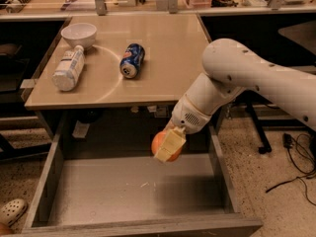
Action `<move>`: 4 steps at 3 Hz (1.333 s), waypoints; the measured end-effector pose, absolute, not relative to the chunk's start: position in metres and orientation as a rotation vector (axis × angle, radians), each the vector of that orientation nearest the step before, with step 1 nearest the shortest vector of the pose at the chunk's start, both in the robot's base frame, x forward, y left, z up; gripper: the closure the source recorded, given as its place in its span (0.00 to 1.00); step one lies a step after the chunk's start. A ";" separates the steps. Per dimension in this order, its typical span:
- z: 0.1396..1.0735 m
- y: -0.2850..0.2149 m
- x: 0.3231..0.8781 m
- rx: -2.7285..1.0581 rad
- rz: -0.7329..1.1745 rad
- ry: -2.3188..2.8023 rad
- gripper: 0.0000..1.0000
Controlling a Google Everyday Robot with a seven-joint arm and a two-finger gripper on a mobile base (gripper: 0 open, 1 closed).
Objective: Place orange into top drawer
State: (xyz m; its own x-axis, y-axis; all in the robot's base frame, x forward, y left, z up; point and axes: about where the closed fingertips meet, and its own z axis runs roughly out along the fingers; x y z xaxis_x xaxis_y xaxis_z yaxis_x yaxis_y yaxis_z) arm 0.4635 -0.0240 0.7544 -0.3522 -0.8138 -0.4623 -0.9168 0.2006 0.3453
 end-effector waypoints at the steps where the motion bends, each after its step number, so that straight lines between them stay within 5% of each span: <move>1: 0.743 -0.021 0.459 -1.652 0.896 2.297 1.00; 4: 0.675 0.020 0.456 -1.557 1.013 2.336 1.00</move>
Offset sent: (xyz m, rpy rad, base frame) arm -0.0096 0.0353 -0.0822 0.0705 0.0930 -0.1117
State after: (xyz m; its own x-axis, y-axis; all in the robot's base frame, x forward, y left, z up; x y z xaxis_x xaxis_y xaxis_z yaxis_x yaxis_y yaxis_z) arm 0.4561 0.0205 0.6749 -0.4468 -0.7584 -0.4746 -0.8648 0.2303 0.4462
